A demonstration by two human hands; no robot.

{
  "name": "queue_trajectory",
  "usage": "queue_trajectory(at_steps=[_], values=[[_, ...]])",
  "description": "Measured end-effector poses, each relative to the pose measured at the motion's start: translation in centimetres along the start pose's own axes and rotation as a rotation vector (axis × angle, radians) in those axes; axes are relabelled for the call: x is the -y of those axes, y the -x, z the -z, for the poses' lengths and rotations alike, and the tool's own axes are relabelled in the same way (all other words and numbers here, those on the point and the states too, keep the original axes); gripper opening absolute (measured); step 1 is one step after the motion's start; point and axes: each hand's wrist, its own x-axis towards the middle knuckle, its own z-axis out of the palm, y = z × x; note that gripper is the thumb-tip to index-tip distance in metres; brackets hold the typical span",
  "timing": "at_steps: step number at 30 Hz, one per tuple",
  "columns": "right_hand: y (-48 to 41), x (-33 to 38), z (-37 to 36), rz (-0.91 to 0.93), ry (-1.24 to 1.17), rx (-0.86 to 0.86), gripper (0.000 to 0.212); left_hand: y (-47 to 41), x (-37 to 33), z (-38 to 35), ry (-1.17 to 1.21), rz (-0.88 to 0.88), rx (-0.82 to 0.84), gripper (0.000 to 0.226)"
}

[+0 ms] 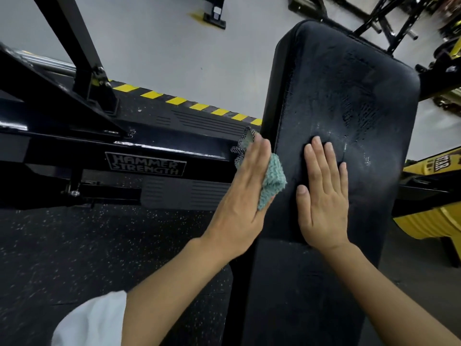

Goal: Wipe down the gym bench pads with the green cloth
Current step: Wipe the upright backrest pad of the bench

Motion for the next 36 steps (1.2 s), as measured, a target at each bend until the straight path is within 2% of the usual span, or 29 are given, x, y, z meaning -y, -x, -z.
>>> queue_trajectory(at_steps=[9,15,20,25,36], values=[[0.1,-0.2,-0.2,0.008,0.011,-0.007,0.056,7.6,0.0,-3.6,-0.139,0.061,-0.029,0.091],[0.1,-0.3,-0.2,0.021,0.016,-0.022,0.056,5.3,-0.8,-5.2,-0.081,0.106,-0.193,0.078],[0.2,-0.4,-0.2,0.034,0.003,-0.034,0.057,0.2,-1.5,-4.2,-0.105,0.055,-0.304,0.065],[0.2,-0.5,-0.4,0.043,-0.009,-0.045,0.057,1.4,-0.7,-4.0,-0.108,0.014,-0.250,0.065],[0.3,-0.5,-0.5,0.049,-0.021,-0.071,0.057,8.6,-0.2,-5.3,-0.219,0.068,-0.125,0.075]])
